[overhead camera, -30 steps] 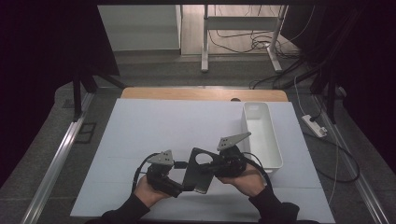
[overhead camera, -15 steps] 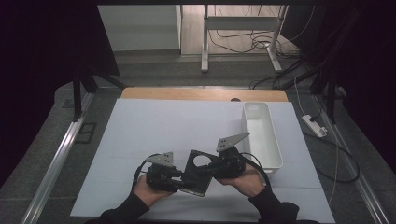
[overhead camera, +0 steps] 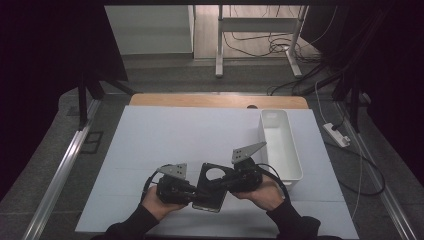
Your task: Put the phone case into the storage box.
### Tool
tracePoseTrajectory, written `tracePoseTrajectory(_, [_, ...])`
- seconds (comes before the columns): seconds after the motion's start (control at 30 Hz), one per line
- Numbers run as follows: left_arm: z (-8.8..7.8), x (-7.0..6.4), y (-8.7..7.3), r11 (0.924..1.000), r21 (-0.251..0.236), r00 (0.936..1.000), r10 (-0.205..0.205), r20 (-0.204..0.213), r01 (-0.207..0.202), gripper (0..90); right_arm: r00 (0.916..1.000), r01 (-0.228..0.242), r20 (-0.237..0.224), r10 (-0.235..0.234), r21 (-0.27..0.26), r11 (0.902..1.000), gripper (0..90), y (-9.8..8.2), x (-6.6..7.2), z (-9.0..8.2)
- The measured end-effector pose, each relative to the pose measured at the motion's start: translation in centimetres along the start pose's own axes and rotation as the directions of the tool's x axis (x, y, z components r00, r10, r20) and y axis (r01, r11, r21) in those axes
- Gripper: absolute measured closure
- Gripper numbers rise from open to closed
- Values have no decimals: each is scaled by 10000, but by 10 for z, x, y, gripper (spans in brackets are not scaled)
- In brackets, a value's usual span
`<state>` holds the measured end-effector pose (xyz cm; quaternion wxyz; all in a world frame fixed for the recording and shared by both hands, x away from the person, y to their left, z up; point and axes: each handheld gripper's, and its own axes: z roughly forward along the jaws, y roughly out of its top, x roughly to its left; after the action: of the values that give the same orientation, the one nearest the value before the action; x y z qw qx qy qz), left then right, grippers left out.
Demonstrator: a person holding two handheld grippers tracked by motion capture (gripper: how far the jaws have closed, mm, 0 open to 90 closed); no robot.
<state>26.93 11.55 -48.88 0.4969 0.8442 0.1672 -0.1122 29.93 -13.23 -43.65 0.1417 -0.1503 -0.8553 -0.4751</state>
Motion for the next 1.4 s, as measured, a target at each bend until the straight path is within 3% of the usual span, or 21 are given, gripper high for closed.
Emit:
tracePoseTrajectory(0.07, [1,-2,1,9996,95,9996,274,61,-275,840,10000,-55,-70,55,-56,10000,827,0,-1,0])
tracePoseTrajectory(0.33, [-1,-6,4,9988,56,9987,485,-185,-484,844,9999,-110,-135,106,-288,9995,804,1,0,-1])
tracePoseTrajectory(0.47, [1,-8,6,9989,199,9981,429,-436,-420,844,9986,19,527,9,-524,9986,615,1,1,-1])
tracePoseTrajectory(0.5, [1,-8,6,9989,199,9981,429,-436,-420,844,9986,19,527,9,-524,9986,615,1,1,-1])
tracePoseTrajectory(0.6, [1,-8,6,9990,335,9974,309,-651,-288,844,9941,55,1088,11,-601,9982,499,2,0,-2])
tracePoseTrajectory(0.63, [0,-8,6,9989,418,9958,237,-885,-201,843,9899,51,1420,41,-646,9979,415,3,0,-3])
tracePoseTrajectory(0.7, [0,-7,6,9989,441,9950,186,-984,-143,843,9880,62,1544,37,-634,9980,380,3,0,-4])
tracePoseTrajectory(0.8, [-2,-7,5,9990,458,9925,54,-1224,2,843,9741,75,2259,127,-882,9961,252,4,-1,-6])
tracePoseTrajectory(0.83, [-2,-6,5,9990,456,9916,21,-1291,38,843,9741,75,2259,127,-882,9961,252,4,-1,-6])
tracePoseTrajectory(0.93, [-4,-5,5,9986,447,9876,-195,-1560,268,843,9570,132,2898,168,-1011,9948,146,4,-1,-8])
tracePoseTrajectory(1.1, [-7,-2,4,9962,442,9792,-650,-1920,748,842,9295,312,3688,86,-1019,9943,43,4,0,-12])
tracePoseTrajectory(1.17, [-7,-1,3,9943,474,9754,-843,-2035,958,842,9179,412,3969,-27,-886,9952,15,5,0,-14])
tracePoseTrajectory(1.23, [-8,1,2,9914,490,9699,-1076,-2184,1211,842,9100,372,4145,31,-891,9953,0,5,0,-15])
tracePoseTrajectory(1.27, [-8,1,2,9914,490,9699,-1076,-2184,1211,841,9100,372,4145,31,-891,9953,0,5,0,-15])
tracePoseTrajectory(1.4, [-8,2,2,9880,514,9622,-1296,-2397,1459,841,8911,429,4537,-7,-828,9956,0,5,-2,-19])
